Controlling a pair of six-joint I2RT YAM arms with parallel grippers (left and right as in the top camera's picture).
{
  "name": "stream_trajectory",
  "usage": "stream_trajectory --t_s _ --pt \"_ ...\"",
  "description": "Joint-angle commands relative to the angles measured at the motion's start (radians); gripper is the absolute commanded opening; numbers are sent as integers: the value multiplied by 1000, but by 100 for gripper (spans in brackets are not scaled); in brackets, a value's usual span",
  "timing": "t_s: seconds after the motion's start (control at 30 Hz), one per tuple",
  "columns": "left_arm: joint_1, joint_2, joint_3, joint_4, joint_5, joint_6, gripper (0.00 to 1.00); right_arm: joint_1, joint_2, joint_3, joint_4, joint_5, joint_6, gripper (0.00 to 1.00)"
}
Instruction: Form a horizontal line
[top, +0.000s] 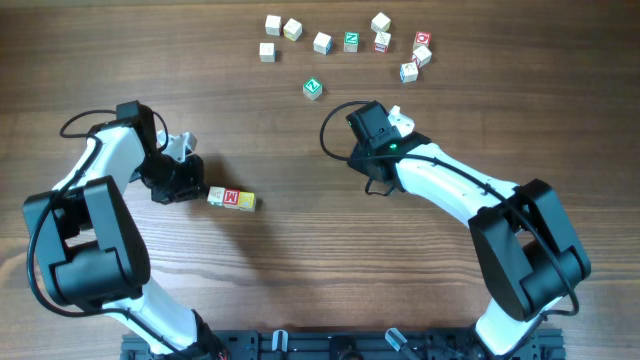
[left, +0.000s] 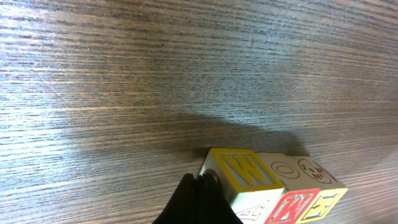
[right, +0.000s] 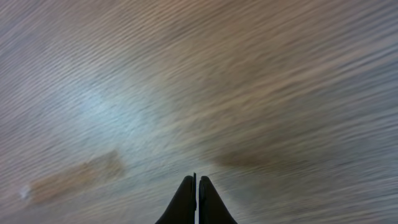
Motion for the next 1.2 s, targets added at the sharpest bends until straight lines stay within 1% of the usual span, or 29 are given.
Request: stream_trajectory --t_s 0.0,0.03,0.1,0.17,0.2,0.27,0.37,0.5,0.6,0.7,0.77,0.87,0.93,1.03,1.1,1.17 --pt "-3 -21 -7 -2 19 19 4 0 -9 -4 14 -281 -12 4" --pt "-3 -21 -7 -2 19 19 7 0 -9 -4 14 -329 -12 5" --pt "-3 -22 -7 0 19 20 12 0 -9 -4 14 -340 -13 5" --pt "-3 -22 -7 20 6 20 10 0 -11 -3 15 -317 -31 4" --pt "-3 -22 -7 36 4 19 6 0 -16 -1 28 -315 -83 4" --pt "-3 -23 -3 62 -1 20 4 0 -34 12 41 -297 -149 4" --pt "-3 -35 9 97 -38 20 4 0 -113 25 20 -128 -171 4" --pt "-2 -77 58 104 -53 19 4 0 -270 25 -39 78 -219 4" --pt "-3 -109 61 153 -40 16 4 0 -322 25 -40 60 -217 5" --pt "-3 -112 61 212 51 16 4 0 -312 18 -42 42 -197 4" --pt "-3 -111 61 241 71 16 4 0 -303 8 -51 42 -160 5" --pt "-3 -111 61 232 16 16 4 0 -298 0 -70 42 -136 4" --pt "-3 -111 60 221 16 16 4 0 -298 0 -71 42 -136 5" --pt "-3 -105 60 210 61 16 4 0 -298 0 -71 42 -136 5" --pt "-6 -89 58 202 116 16 4 0 -298 0 -74 42 -136 4" --pt "-18 -69 58 182 122 16 4 0 -298 -2 -79 42 -136 5"
